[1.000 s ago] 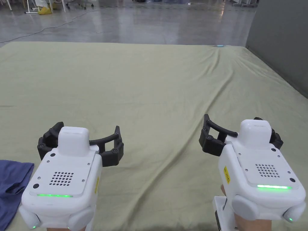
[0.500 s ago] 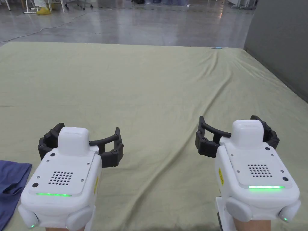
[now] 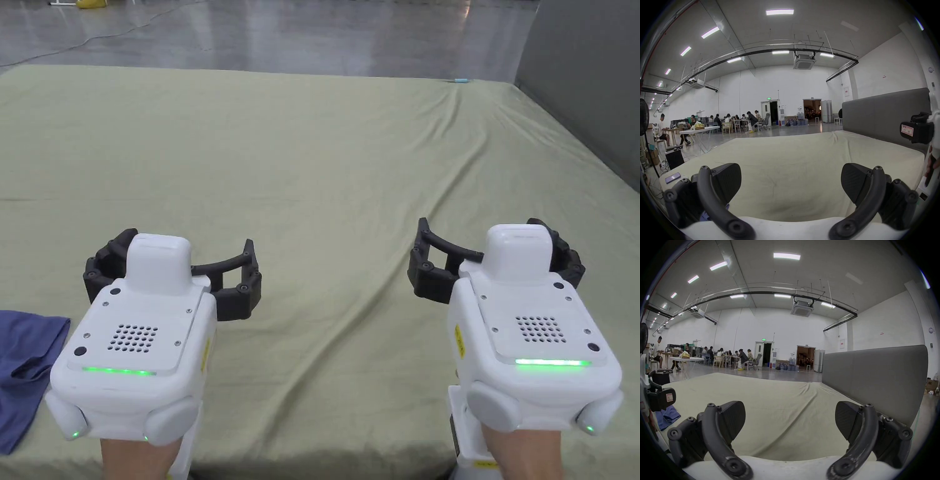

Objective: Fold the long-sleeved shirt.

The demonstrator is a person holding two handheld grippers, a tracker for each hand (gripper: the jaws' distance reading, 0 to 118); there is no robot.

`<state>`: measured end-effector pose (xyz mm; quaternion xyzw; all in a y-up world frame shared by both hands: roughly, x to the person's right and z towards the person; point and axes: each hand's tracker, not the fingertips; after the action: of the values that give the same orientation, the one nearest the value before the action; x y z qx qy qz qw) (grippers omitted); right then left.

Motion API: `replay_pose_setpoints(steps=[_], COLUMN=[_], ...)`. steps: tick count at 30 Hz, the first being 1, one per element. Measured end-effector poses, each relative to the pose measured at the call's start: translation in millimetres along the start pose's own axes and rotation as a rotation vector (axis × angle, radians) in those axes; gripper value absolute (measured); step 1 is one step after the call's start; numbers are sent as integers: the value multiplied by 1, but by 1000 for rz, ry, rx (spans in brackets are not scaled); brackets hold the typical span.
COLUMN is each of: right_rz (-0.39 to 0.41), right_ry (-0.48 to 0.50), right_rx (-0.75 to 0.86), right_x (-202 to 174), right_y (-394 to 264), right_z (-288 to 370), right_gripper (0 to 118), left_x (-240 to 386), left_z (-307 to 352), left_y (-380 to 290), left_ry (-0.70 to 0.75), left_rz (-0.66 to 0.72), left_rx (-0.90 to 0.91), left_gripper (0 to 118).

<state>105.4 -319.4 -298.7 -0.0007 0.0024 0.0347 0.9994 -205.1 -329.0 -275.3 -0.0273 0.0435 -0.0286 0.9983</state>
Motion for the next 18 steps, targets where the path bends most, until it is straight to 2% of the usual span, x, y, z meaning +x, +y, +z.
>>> replay_pose_setpoints(steps=[10, 18], right_rz=[11, 1], right_ry=[-37, -17], right_rx=[-2, -9], right_x=[2, 4], right_y=[-1, 0], right_z=[-3, -4], right_gripper=[111, 111], left_x=[7, 10], left_z=[-3, -5], left_y=[3, 5], left_ry=[-9, -23], left_rz=[-21, -29], left_rx=[9, 8], left_gripper=[118, 118])
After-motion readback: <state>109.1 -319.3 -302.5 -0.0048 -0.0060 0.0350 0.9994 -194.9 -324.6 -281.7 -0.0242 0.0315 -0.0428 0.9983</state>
